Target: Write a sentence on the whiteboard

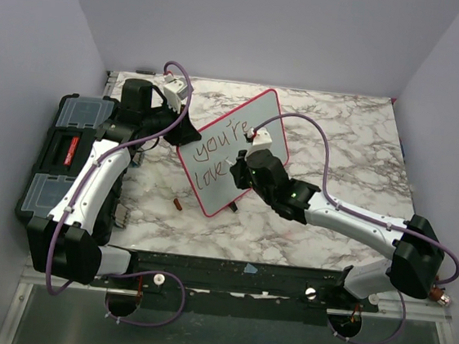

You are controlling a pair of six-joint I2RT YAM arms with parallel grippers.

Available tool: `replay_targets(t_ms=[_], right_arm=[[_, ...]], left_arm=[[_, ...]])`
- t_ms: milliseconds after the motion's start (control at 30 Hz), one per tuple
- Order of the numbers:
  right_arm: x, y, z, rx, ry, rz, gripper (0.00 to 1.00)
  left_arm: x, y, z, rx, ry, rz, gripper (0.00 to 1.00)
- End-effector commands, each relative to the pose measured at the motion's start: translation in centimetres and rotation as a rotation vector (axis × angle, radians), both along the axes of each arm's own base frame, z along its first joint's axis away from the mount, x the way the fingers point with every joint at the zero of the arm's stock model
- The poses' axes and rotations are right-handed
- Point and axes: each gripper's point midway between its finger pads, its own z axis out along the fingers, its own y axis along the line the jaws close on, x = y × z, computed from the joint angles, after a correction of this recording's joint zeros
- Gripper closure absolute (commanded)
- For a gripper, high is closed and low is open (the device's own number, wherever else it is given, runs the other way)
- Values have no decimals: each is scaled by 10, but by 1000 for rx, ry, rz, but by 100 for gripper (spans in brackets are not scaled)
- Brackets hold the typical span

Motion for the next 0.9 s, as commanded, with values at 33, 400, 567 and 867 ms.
replay_targets(t_ms=[33, 400, 567, 867], right_arm=[[-7, 8, -16, 15, 45, 40, 99], [-12, -2, -32, -10, 79, 26, 99], [-11, -10, -34, -26, 77, -8, 99], [-5, -18, -30, -42, 57, -60, 99]], left_arm=[[4, 2, 15, 20, -98, 9, 100], [5, 2, 14, 21, -96, 10, 100], [4, 2, 14, 21, -96, 8, 100], [4, 2, 14, 21, -96, 9, 100]])
